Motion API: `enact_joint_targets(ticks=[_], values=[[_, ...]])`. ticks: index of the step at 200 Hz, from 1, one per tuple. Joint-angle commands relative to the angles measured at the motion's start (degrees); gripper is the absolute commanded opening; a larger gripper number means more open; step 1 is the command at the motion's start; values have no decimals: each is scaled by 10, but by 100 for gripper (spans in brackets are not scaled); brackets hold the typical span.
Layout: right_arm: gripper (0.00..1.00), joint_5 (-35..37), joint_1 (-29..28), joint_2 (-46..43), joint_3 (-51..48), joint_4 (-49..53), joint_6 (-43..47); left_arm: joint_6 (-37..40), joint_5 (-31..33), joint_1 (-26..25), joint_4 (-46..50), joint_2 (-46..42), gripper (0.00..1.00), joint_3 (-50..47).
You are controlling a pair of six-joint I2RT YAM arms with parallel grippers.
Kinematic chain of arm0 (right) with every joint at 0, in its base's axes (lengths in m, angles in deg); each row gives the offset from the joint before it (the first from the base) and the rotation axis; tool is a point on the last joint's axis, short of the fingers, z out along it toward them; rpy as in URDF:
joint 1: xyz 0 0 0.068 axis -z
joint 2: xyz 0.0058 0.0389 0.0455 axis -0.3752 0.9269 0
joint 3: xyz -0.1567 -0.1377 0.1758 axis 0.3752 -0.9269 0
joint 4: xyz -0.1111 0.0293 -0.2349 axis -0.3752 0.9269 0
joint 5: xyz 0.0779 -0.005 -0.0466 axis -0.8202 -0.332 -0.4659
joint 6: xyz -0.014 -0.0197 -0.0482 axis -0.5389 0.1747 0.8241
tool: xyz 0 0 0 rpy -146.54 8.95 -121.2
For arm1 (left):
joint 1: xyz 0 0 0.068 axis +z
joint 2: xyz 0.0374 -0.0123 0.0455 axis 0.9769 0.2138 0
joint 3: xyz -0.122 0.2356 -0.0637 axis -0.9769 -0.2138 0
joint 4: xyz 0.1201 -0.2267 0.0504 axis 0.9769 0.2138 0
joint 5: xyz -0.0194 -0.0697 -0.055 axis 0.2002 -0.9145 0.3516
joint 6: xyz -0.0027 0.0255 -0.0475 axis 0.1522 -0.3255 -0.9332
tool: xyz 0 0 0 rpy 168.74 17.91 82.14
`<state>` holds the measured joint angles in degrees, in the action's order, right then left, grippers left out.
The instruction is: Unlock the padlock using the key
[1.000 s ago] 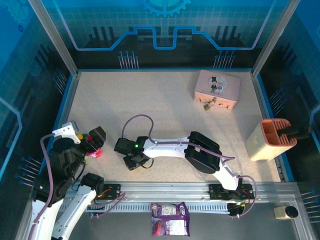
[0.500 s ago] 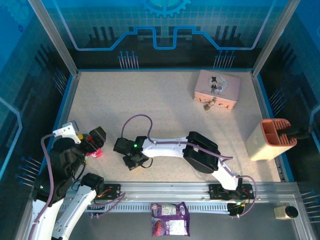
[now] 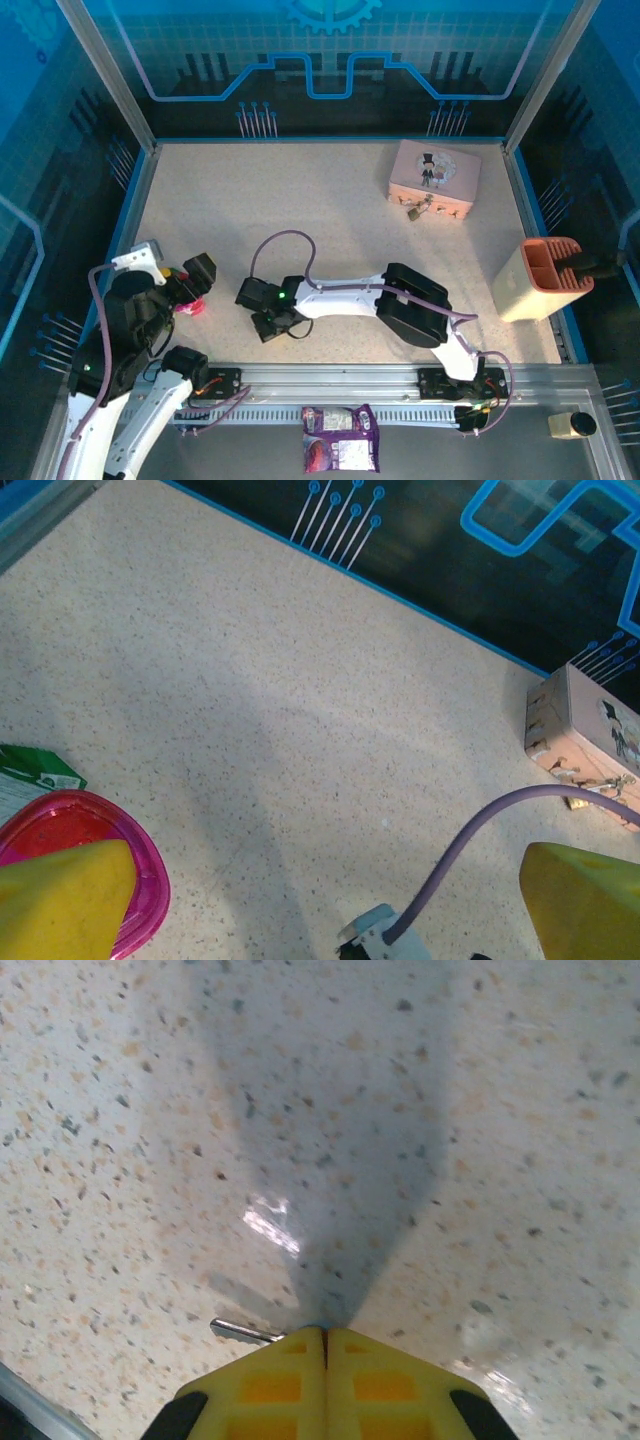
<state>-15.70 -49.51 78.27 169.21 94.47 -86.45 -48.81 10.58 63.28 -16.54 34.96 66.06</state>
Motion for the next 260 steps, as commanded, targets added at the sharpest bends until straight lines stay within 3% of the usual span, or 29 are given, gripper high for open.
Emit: enact_joint_targets(ticks=[1,62,109,157,222,238,260], values=[[0,16,8,-47,-38,-39,-25,5,-35,6,-19,22,99,-8],[0,39,47,-175,-195,-164,-107,-14,-109,14,-59,84,99,-22],[0,76,91,-308,-310,-233,-153,-117,-248,-4,-200,157,97,-88],[0,89,123,-364,-351,-247,-140,-154,-208,-93,-263,210,96,-118],[0,71,129,-335,-332,-242,-106,-218,-237,-107,-339,224,95,-174],[0,59,146,-355,-337,-236,-105,-208,-255,-108,-382,227,94,-189],[0,41,179,-404,-349,-228,-101,-131,-259,-117,-458,226,93,-215]])
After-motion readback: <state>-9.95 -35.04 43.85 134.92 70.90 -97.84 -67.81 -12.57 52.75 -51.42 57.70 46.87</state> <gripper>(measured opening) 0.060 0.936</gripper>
